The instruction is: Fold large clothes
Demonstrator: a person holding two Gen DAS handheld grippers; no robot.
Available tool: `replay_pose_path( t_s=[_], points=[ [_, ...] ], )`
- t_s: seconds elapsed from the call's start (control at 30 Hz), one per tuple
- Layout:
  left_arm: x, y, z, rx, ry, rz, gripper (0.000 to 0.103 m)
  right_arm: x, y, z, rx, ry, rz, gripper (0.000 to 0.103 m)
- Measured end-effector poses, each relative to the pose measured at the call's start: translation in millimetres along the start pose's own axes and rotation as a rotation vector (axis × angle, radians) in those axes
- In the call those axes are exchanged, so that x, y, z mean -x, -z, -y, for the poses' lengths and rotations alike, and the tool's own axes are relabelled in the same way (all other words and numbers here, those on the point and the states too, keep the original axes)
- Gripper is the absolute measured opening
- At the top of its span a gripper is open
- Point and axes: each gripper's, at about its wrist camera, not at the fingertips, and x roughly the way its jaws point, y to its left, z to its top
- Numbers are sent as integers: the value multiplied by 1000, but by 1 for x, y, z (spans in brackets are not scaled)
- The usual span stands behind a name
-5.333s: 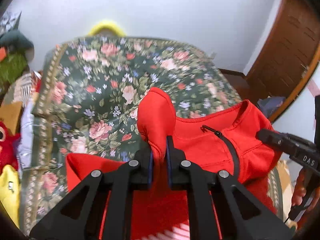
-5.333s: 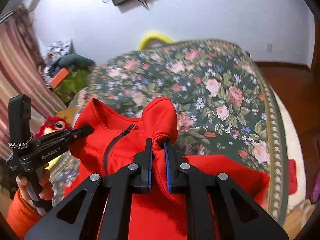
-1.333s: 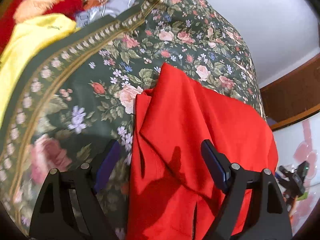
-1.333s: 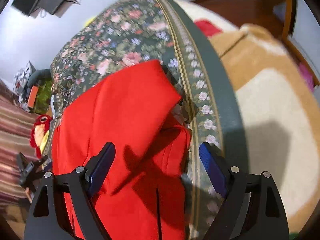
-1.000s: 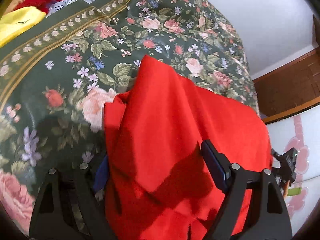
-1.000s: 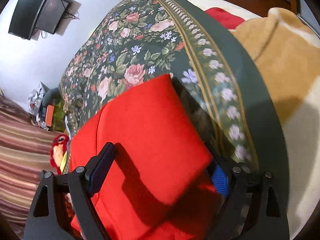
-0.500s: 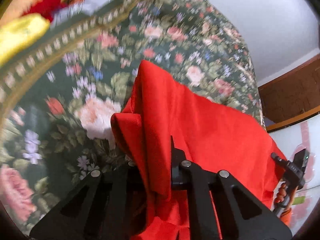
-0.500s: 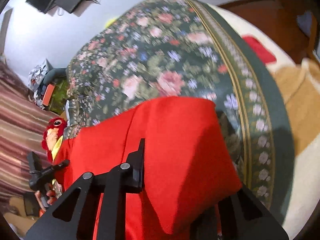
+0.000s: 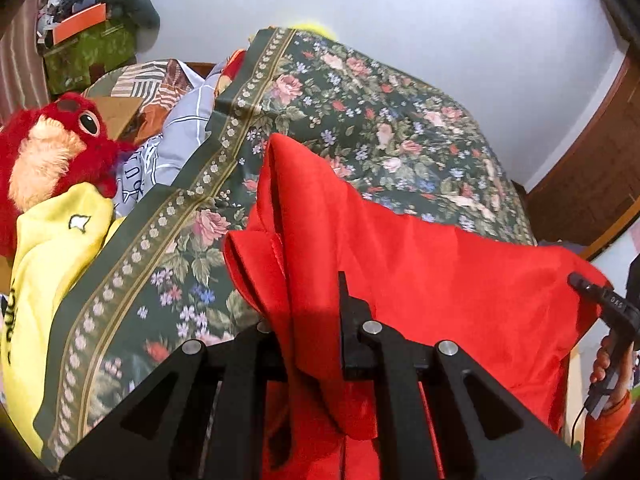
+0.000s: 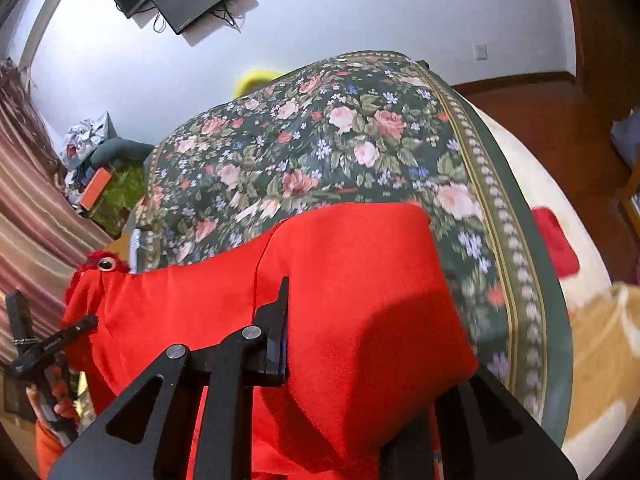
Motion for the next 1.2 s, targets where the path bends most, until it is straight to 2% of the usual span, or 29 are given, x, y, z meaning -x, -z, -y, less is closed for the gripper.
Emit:
replay_pose_path(
  t_s=[0.17, 0.37, 0.43, 0.5, 0.57, 0.6, 0.63, 0.8, 1.0, 1.03, 1.1, 1.2],
  points=[
    [-24, -2, -8, -3, -31, -15, 10, -28, -7, 14, -19, 19, -32, 18],
    [-54, 4, -25, 32, -54, -67, 14, -46, 0, 34, -54, 17, -63, 21],
    [-64, 6, -32, 47, -80, -79, 16, -46, 1, 37, -52, 17, -59, 24],
    [-70, 9, -37, 55, -110, -91, 16, -44, 3, 40, -65, 19, -52, 33],
    [-74, 13, -43, 58, -175, -95, 16, -42, 4, 43, -86, 41, -53, 38],
    [-74, 15, -46, 60, -182, -98, 16, -40, 5, 45, -94, 60, -63, 44],
    [-73, 17, -49, 64, -178, -105, 16, -39, 5, 46, -98, 73, -70, 46],
    [-48, 22, -50, 40, -199, -103, 16, -16, 8, 45, -81, 167, -87, 48],
    [8, 21, -33, -12, -163, -63, 17, 33, 14, 23, -8, 201, -64, 53],
    [17, 21, -30, -17, -156, -53, 17, 43, 15, 17, 12, 206, -57, 57],
    [42, 23, -22, -27, -135, -27, 21, 59, 17, 5, 39, 204, -43, 71],
    [73, 26, -13, -36, -108, 11, 32, 92, 23, -15, 77, 179, 2, 76]
  ],
)
